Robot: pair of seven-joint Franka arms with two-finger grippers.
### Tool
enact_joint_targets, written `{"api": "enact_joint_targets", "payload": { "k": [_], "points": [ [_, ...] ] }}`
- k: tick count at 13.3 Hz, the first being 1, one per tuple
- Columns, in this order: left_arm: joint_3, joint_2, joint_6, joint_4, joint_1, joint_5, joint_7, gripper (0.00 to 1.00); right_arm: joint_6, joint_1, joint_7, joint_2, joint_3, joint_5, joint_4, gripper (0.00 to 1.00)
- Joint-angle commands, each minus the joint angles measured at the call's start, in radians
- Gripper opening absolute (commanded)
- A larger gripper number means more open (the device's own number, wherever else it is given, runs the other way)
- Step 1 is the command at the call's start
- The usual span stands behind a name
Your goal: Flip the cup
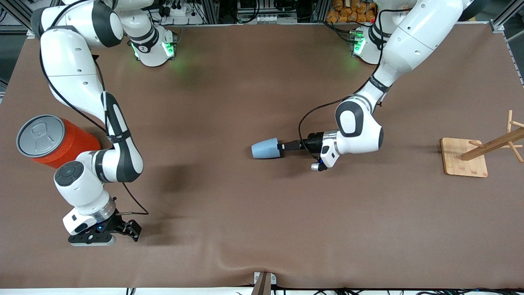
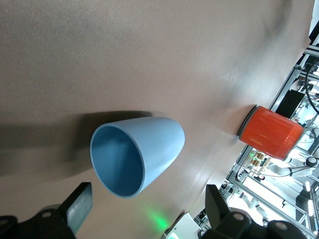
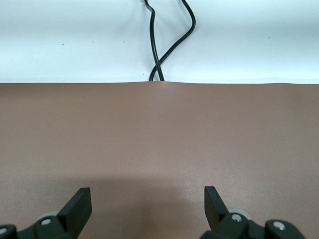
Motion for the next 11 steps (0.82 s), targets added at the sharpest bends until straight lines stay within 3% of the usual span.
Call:
{"api": "enact_joint_targets", "payload": {
  "k": [1, 6, 11],
  "points": [
    [-0.005, -0.012, 0.021, -0.014, -0.033, -0.132, 0.074, 1.00, -0.005, -0.018, 0.010, 0.024, 0.015, -0.014, 0.046, 1.00],
    [-0.004, 0.027, 0.058, -0.003, -0.065, -0.256, 0.206, 1.00, -0.002, -0.014, 0.007, -0.032, 0.015, -0.011, -0.035, 1.00],
    [-0.001, 0.048, 0.058, 0.007, -0.064, -0.256, 0.266, 1.00, 0.116, -0.043, 0.004, -0.181, 0.015, -0.014, -0.272, 1.00]
  ]
}}
